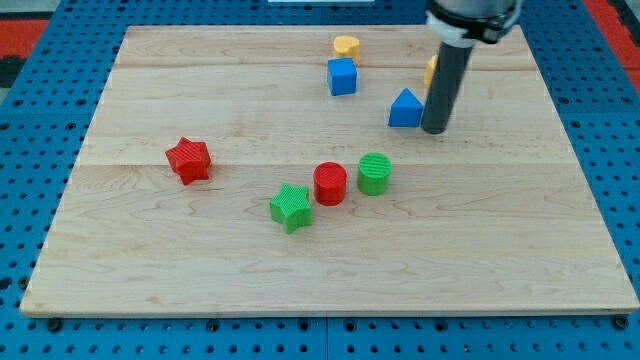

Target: Push the blue triangle to the right of blue cube

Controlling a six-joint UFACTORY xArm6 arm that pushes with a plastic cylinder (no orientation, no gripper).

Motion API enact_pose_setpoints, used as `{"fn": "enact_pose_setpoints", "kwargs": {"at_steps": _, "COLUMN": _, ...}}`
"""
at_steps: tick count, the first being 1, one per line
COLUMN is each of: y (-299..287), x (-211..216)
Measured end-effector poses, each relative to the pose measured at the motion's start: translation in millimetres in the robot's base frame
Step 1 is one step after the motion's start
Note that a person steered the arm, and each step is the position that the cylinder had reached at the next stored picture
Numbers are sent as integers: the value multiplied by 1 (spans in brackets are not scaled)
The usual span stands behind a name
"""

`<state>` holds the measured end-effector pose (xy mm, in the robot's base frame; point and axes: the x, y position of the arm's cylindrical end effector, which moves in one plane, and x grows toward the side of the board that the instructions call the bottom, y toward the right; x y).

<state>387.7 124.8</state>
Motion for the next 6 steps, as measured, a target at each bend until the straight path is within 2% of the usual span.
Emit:
{"fn": "enact_pose_setpoints", "kwargs": {"at_steps": 1, "y": -1, "x": -45}}
{"fn": "enact_pose_setpoints", "kwargs": {"at_steps": 2, "y": 20, "x": -26}}
{"fn": "enact_pose_setpoints", "kwargs": {"at_steps": 3, "y": 8, "x": -7}}
{"fn": "enact_pose_setpoints", "kwargs": {"at_steps": 4, "y": -41, "x": -56}}
{"fn": "enact_pose_setpoints", "kwargs": {"at_steps": 5, "y": -98, "x": -35}}
{"fn": "enact_pose_setpoints", "kwargs": {"at_steps": 6, "y": -202, "x": -28}}
